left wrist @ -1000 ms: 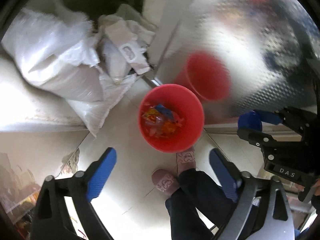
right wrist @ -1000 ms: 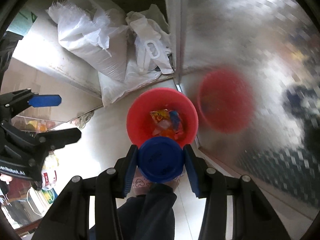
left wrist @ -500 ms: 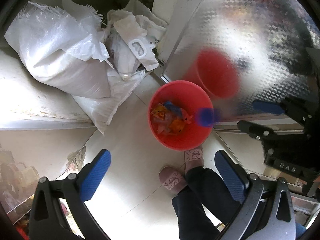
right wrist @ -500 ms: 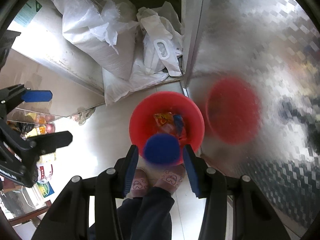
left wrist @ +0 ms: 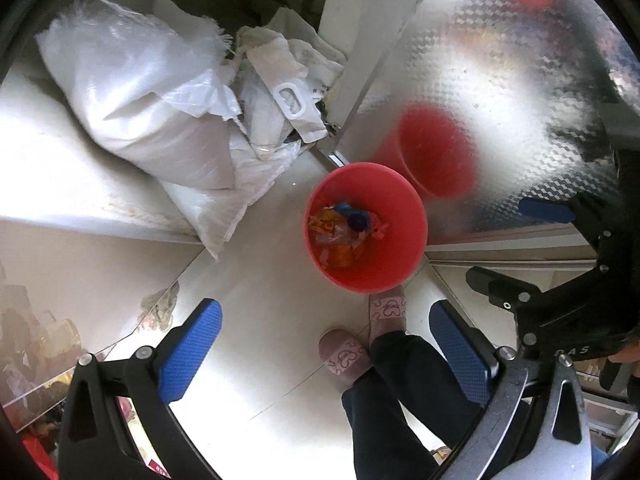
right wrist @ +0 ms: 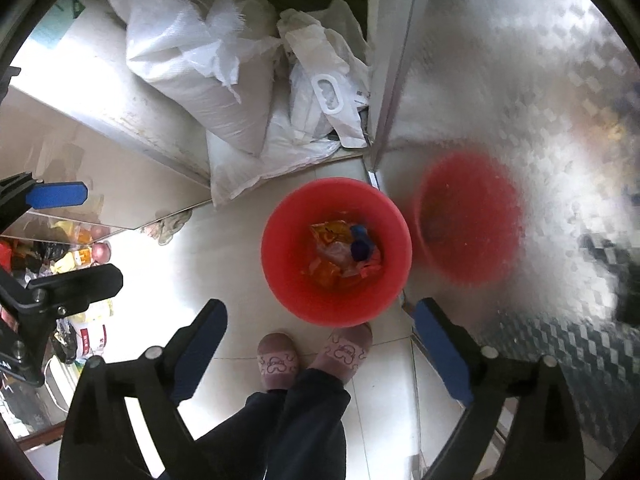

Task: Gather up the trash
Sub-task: 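Raise both tools from the bin back toward the counter items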

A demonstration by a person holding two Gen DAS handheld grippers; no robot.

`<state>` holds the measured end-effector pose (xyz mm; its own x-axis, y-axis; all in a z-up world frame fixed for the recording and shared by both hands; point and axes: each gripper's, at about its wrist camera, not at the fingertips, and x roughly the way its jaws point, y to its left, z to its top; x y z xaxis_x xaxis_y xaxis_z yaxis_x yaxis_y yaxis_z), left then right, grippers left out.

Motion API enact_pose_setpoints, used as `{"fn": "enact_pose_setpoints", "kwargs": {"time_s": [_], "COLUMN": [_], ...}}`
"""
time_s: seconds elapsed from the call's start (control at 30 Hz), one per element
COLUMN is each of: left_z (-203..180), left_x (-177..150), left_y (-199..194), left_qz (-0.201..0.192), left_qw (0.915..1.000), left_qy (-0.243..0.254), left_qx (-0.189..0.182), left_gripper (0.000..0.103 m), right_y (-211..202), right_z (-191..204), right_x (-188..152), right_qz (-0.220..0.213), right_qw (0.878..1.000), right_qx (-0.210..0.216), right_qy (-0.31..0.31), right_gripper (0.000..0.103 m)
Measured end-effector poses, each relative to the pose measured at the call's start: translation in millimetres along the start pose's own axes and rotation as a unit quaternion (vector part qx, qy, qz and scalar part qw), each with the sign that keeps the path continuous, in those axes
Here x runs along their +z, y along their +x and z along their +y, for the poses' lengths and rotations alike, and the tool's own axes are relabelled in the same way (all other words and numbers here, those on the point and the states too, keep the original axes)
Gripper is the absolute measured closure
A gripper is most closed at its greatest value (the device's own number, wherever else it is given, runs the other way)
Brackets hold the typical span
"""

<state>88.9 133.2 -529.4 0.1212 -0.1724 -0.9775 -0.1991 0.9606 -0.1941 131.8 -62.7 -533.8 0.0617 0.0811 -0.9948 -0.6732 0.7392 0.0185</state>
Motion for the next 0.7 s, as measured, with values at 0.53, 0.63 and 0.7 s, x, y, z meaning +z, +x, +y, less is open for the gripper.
{"fn": "enact_pose_setpoints", "kwargs": {"time_s": [0.53,0.63,0.7], "left_z": [-27.0,-32.1,-35.1], "left_x": [-53.6,-55.3,-55.2], "left_y": [-220.6,-263.9,-293.3], "left_qz": [-0.090,-0.125,-0.149], "left_qw": [0.9953,0.9914,0.9880], "left_qy": [-0.034,-0.038,-0.040], "left_qx": [0.001,0.007,0.008], "left_gripper": [0.000,0.000,0.000], "right_y": [-182.2,-231.2,-264.7], "right_z": [46.5,52.9,59.7], "right_x": [-26.5,-28.3,-29.3], "right_qz": [-0.058,-0.094,-0.125], "right_qw": [0.998,0.995,0.992], "right_qx": [0.022,0.020,0.018], "right_qy": [-0.005,-0.005,-0.012], "right_gripper": [0.001,0.001,0.001]}}
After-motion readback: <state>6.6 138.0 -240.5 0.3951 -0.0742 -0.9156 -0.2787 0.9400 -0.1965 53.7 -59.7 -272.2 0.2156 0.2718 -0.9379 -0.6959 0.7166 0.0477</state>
